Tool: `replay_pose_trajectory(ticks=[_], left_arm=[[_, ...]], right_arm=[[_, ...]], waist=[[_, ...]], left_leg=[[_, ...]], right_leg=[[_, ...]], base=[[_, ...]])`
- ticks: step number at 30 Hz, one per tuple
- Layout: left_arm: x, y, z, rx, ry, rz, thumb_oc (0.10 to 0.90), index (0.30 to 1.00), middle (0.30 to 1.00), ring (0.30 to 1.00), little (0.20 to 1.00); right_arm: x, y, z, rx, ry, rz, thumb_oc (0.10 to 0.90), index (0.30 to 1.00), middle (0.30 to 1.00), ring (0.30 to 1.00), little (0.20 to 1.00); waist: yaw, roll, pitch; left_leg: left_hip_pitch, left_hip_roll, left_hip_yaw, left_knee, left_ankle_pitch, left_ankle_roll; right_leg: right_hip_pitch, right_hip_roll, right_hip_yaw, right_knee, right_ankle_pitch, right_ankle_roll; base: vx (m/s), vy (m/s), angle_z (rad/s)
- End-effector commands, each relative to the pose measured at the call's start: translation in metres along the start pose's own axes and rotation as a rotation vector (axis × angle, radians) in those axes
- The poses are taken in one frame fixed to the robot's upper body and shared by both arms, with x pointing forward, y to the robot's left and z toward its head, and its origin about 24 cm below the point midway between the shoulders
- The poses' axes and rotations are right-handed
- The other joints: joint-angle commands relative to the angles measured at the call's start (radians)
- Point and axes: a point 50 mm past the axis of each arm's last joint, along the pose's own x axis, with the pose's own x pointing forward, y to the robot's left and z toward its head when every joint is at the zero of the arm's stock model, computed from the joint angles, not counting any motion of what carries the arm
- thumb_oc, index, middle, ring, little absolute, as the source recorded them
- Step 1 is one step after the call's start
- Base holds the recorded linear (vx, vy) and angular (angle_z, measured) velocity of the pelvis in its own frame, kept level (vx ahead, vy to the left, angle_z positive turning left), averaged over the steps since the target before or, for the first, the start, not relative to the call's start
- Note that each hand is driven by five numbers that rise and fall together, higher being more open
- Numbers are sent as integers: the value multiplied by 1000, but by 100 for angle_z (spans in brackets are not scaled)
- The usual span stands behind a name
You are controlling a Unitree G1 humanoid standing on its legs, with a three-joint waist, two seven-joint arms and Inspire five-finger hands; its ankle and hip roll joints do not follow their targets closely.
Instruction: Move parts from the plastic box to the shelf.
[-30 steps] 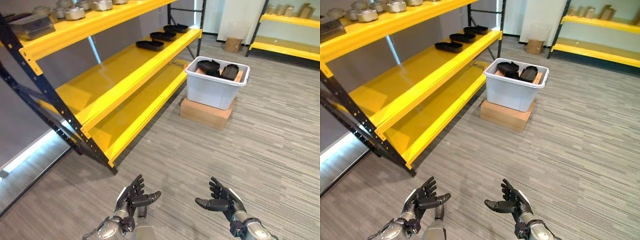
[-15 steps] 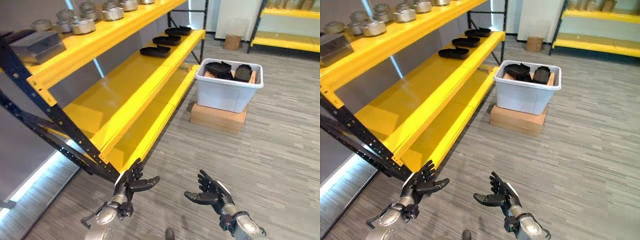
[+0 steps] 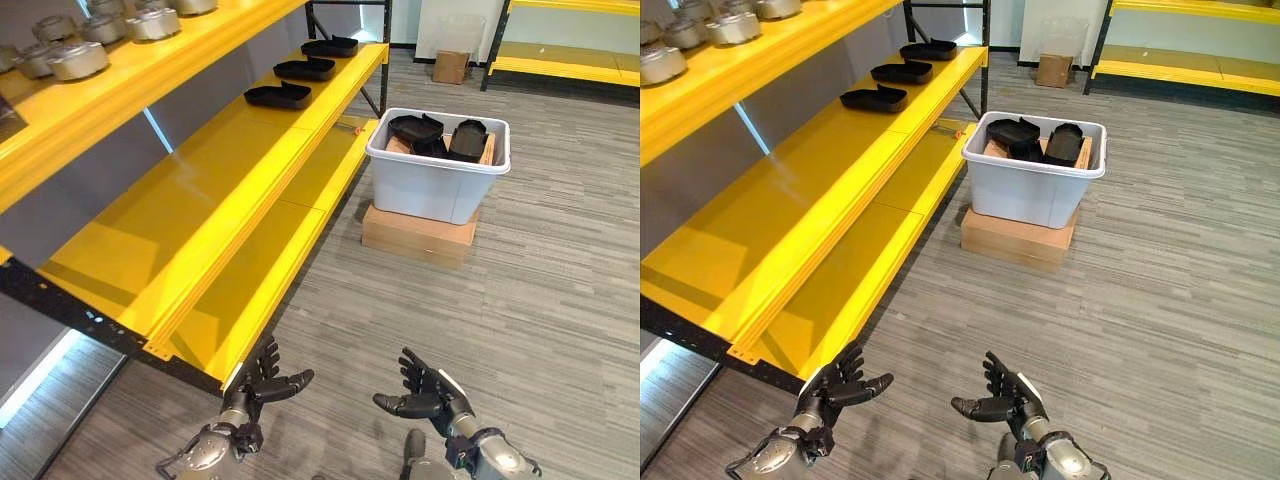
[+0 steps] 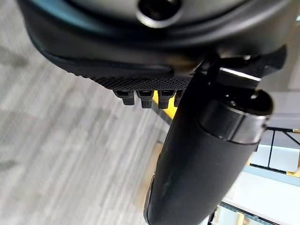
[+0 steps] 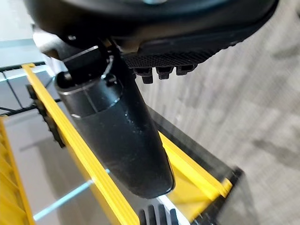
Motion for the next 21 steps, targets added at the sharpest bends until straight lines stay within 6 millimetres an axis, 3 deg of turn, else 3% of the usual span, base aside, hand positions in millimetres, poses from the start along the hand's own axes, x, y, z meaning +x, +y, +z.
replay_pose_trajectory(ticks=[1,2,5,6,7,9,10,11,12,14,16,18,20,21], left_arm=[[12,-9,55,-14,-251,-62,900,1000,1000,1000,1000],[10,-8,53,-22,-243,-58,900,1000,1000,1000,1000],[6,-6,48,-31,-223,-52,900,1000,1000,1000,1000],[4,-5,45,-39,-214,-46,900,1000,1000,1000,1000],[3,-4,43,-47,-212,-39,900,1000,1000,1000,1000],[1,-2,40,-71,-210,-30,900,1000,1000,1000,1000],[1,-2,38,-80,-204,-26,900,1000,1000,1000,1000],[1,-2,38,-80,-205,-26,900,1000,1000,1000,1000],[1,-2,38,-83,-207,-24,900,1000,1000,1000,1000],[2,-3,36,-92,-207,-20,900,1000,1000,1000,1000],[2,-3,36,-92,-207,-20,900,1000,1000,1000,1000],[2,-3,35,-101,-204,-20,900,1000,1000,1000,1000],[4,-3,41,-95,-217,-25,900,1000,1000,1000,1000],[4,-2,41,-94,-217,-25,900,1000,1000,1000,1000]], right_arm=[[1,6,35,-12,-191,51,900,1000,1000,1000,1000],[-1,1,37,-25,-195,38,900,1000,1000,1000,1000],[-5,-3,36,-37,-185,25,900,1000,1000,1000,1000],[-7,-7,35,-37,-185,-2,900,1000,1000,1000,1000],[-8,-8,35,-33,-189,-5,900,1000,1000,1000,1000],[-9,-11,34,-25,-192,-17,900,1000,1000,1000,1000],[-11,-13,33,-30,-187,-26,900,1000,1000,1000,1000],[-11,-13,33,-30,-187,-26,900,1000,1000,1000,1000],[-11,-13,31,-40,-184,-27,900,1000,1000,1000,1000],[-11,-14,29,-63,-168,-29,900,1000,1000,1000,1000],[-11,-14,29,-63,-168,-29,900,1000,1000,1000,1000],[-10,-9,26,-67,-157,-13,900,1000,1000,1000,1000],[-7,-4,24,-45,-154,-6,900,1000,1000,1000,1000],[-7,-4,24,-45,-154,-6,900,1000,1000,1000,1000]], waist=[[-9,-11,-38],[12,-27,-4],[24,-37,10],[42,-44,26],[48,-47,30],[52,-49,28],[62,-45,23],[63,-47,22],[77,-37,20],[95,-16,12],[95,-17,14],[109,-7,-17],[113,-21,-33],[113,-22,-33]], left_leg=[[-54,95,-67,254,144,-44],[-142,95,-111,458,225,-29],[-183,92,-119,548,236,-10],[-259,40,-117,511,188,-4],[-289,20,-109,474,163,-7],[-314,28,-59,307,154,-17],[-317,28,-48,118,164,-26],[-314,26,-46,106,172,-25],[-332,16,-78,20,225,-36],[-342,1,-134,-123,275,-56],[-337,0,-132,-126,276,-56],[-307,-1,-150,-141,277,-46],[-314,-25,-123,-71,233,-25],[-314,-26,-122,-69,231,-24]], right_leg=[[40,9,27,11,-118,24],[87,36,27,-6,-147,-16],[125,55,38,-25,-164,-36],[157,44,48,-48,-168,-28],[172,40,55,-58,-171,-20],[193,31,59,-74,-182,0],[213,31,68,-70,-202,14],[211,28,68,-71,-201,14],[234,38,74,-70,-214,16],[280,52,95,-66,-252,24],[283,51,96,-65,-254,24],[324,39,114,-60,-276,47],[345,-17,111,-44,-268,74],[344,-18,112,-44,-269,75]], base=[[217,-431,3],[100,-221,-4],[201,-214,-27],[192,-19,-13],[275,-1,-4],[336,101,-18],[320,124,-27],[334,135,-25],[243,77,-18],[422,122,-47],[230,78,-43],[394,185,-56],[374,220,-54],[304,189,-19]])
